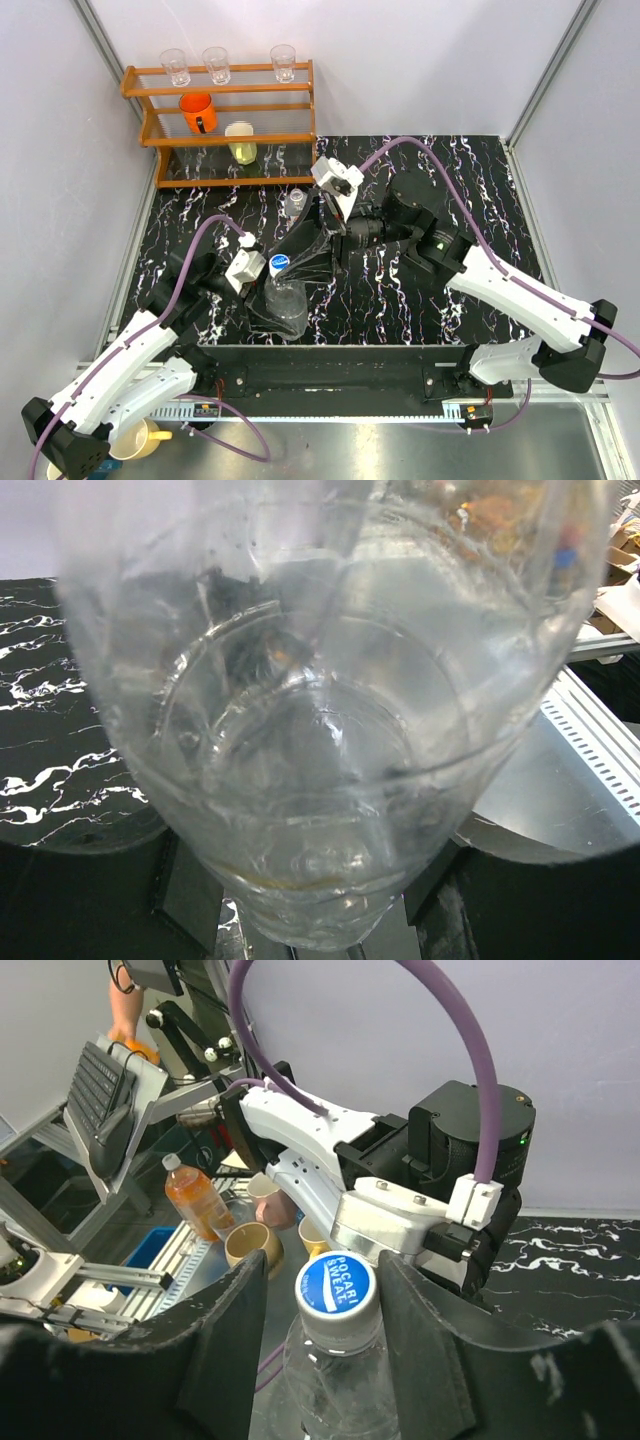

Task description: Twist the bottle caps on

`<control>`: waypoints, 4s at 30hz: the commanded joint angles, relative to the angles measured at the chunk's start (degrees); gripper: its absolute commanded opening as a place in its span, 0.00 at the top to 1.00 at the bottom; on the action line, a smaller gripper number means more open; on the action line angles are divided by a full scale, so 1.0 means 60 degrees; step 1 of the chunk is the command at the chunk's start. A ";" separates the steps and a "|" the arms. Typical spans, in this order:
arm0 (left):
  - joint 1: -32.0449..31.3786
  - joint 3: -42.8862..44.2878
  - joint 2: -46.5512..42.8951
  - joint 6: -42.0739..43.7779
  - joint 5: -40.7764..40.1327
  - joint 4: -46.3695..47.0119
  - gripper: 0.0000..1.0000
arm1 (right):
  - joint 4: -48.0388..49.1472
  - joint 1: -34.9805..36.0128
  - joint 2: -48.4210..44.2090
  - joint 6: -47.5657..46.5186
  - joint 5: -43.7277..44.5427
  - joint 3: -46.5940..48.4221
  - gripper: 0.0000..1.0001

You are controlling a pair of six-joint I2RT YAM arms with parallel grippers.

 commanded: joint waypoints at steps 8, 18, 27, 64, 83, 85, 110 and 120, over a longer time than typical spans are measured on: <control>0.0005 0.0140 -0.0023 0.0226 -0.0391 0.0446 0.72 | 0.0617 -0.0017 0.0309 0.0384 -0.0521 0.0389 0.55; 0.0093 0.0140 -0.0096 -0.0286 -0.1503 0.1046 0.73 | -0.0244 -0.0032 0.0031 -0.0186 0.0664 0.0199 0.87; 0.0166 0.0243 -0.0126 -0.0024 -0.5453 0.1076 0.74 | -0.1623 0.0144 -0.0555 -0.1080 0.5216 -0.0241 1.00; 0.0254 0.0140 -0.0053 -0.0843 -0.0028 0.1588 0.68 | -0.2676 0.2693 -0.2812 -0.2911 0.6484 -0.0124 0.15; 0.0225 0.0536 -0.0023 -0.0360 0.1645 0.0387 0.68 | -0.1669 0.0466 -0.0482 -0.1374 0.1020 0.1092 0.21; 0.0225 0.0521 0.0006 -0.0316 0.1586 0.0387 0.69 | -0.1362 0.0466 -0.0307 -0.1199 0.0828 0.1107 0.22; 0.0239 0.0609 -0.0052 -0.0155 0.0634 0.0387 0.71 | 0.0485 0.0451 0.0353 0.0048 -0.0271 0.0521 0.64; 0.0283 0.0580 -0.0052 -0.0491 0.0326 0.0736 0.73 | 0.0515 0.0408 0.0060 -0.0055 0.0286 0.0155 0.49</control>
